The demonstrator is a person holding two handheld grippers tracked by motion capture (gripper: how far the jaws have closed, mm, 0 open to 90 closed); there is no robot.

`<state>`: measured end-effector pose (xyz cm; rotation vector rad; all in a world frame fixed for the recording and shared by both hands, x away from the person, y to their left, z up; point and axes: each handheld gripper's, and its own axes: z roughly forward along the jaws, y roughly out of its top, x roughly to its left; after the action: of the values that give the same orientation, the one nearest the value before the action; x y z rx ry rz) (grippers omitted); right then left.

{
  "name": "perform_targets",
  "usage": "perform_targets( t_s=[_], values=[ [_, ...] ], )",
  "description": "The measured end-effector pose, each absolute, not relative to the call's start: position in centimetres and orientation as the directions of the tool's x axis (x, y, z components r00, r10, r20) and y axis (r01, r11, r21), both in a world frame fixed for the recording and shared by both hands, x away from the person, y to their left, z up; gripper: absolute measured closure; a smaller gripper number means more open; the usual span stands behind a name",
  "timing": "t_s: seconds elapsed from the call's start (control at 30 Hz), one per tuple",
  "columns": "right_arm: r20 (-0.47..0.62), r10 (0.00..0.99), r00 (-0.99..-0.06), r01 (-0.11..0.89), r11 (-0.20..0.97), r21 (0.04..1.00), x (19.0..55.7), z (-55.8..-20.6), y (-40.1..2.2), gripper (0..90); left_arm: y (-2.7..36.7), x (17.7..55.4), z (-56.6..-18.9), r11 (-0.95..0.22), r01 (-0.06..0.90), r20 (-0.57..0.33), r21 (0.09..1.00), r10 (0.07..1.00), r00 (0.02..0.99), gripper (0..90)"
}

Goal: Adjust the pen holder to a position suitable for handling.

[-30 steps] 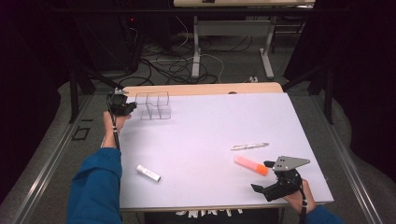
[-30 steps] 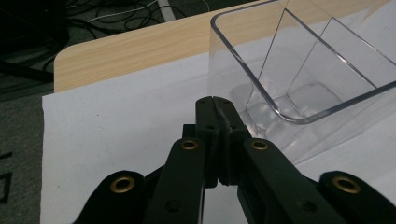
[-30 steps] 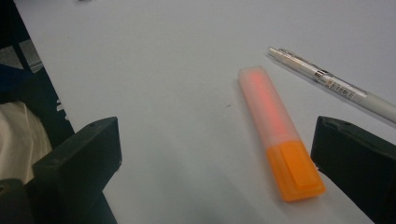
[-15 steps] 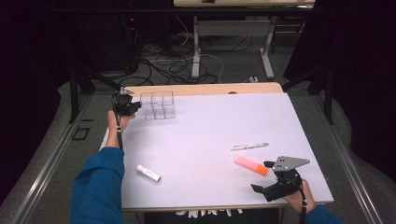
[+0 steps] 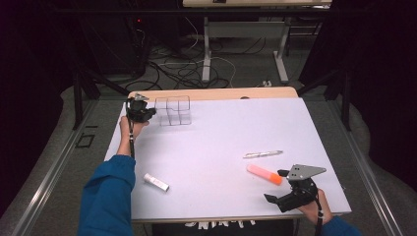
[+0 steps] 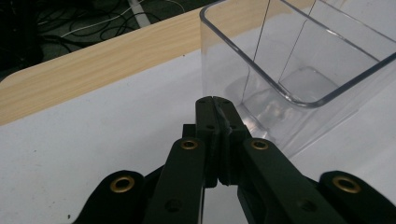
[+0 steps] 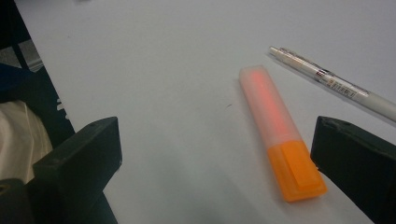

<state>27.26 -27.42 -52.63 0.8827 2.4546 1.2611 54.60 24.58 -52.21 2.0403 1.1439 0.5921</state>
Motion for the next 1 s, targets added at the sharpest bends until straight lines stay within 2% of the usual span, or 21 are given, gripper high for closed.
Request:
perform_targets(
  t_s=[0.43, 1.0],
  values=[
    [0.055, 0.605, -0.794, 0.401, 0.455, 0.795, 27.3, -52.6, -27.4, 1.8, 24.1, 55.1, -52.1, -0.347, 0.526, 0.051, 0.777, 0.867, 0.496, 90.0],
    [0.060, 0.608, -0.792, 0.408, 0.453, 0.793, 27.3, -52.6, -27.4, 1.9, 21.9, 55.4, -52.1, -0.391, 0.502, 0.070, 0.772, 0.836, 0.544, 90.0]
  ],
)
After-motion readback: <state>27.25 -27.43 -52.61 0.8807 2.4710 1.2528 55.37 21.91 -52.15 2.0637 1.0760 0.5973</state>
